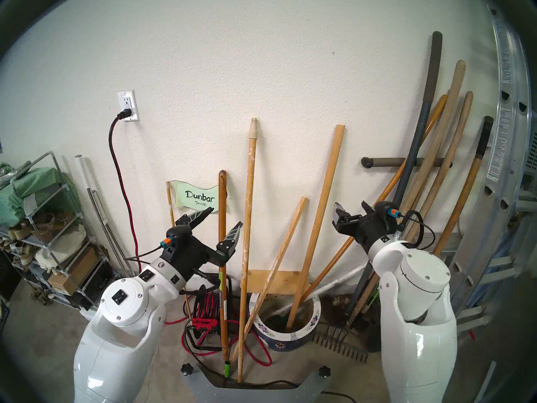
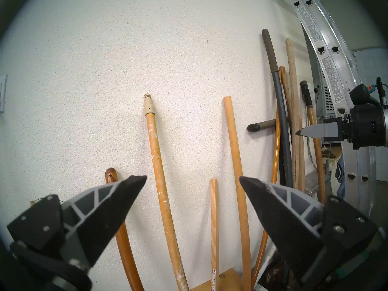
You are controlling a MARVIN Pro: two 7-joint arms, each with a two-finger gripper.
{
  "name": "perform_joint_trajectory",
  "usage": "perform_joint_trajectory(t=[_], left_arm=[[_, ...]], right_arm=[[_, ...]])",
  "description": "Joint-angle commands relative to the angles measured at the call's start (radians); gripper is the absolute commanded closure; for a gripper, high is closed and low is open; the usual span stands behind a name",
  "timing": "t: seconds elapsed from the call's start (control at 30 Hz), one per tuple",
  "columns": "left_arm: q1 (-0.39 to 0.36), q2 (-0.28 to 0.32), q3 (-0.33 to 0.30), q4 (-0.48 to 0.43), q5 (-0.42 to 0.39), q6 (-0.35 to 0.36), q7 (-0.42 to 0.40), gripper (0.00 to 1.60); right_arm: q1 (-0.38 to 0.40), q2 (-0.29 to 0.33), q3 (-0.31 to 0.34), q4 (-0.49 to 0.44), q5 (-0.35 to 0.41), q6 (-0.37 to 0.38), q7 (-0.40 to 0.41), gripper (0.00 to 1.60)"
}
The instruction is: Put wooden sticks into the pot
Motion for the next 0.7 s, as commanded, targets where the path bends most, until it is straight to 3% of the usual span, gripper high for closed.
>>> perform_joint_trajectory(t=[0.0, 0.27, 0.67], left_arm=[[0.0, 0.0, 0.0, 0.0, 0.0, 0.0, 0.0, 0.0], [0.0, 0.0, 0.0, 0.0, 0.0, 0.0, 0.0, 0.0], [0.0, 0.0, 0.0, 0.0, 0.0, 0.0, 0.0, 0.0]], right_arm=[[0.0, 0.006, -0.004, -0.008, 0.0, 0.002, 0.007, 0.0], [-0.004, 0.01, -0.059, 0.021, -0.009, -0.013, 0.03, 0.0], [0.09, 0.021, -0.119, 0.172, 0.022, -0.02, 0.097, 0.0]])
